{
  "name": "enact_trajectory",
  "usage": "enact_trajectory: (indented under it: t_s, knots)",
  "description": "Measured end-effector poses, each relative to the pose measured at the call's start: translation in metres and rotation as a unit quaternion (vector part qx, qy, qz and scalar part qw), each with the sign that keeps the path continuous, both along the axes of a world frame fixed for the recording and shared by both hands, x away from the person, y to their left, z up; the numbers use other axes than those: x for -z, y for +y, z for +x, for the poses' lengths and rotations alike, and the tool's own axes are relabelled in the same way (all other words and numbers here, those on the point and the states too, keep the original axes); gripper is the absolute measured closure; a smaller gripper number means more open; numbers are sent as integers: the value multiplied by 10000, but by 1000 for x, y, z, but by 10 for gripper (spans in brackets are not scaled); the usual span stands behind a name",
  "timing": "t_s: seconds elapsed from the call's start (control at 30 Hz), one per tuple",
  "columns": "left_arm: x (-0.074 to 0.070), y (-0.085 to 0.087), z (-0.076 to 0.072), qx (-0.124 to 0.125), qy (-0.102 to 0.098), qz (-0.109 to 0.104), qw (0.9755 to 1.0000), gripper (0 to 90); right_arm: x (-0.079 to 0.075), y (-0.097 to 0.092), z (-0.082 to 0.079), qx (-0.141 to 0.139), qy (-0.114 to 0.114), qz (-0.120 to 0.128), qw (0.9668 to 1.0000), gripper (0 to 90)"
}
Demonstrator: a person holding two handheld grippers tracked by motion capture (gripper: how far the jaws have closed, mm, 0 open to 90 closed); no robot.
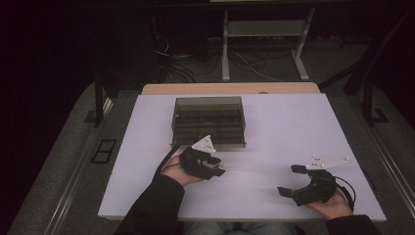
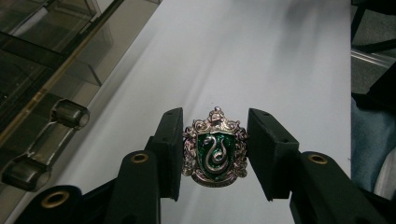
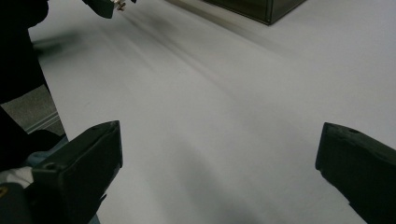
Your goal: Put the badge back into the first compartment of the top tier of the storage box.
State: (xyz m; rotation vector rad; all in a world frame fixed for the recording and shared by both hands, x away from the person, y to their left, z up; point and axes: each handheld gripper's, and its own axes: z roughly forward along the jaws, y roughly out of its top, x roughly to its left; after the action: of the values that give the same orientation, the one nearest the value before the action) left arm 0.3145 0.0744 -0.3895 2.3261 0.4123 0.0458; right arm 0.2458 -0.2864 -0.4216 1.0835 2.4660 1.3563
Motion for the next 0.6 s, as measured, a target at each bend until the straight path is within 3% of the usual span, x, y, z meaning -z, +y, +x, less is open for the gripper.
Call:
enact_trajectory:
  t_s: [0.6]
  knots:
    - [-20,12,2,-11,-57,-19,10000,569,0,0,0,-12,4,-10,10000,3]
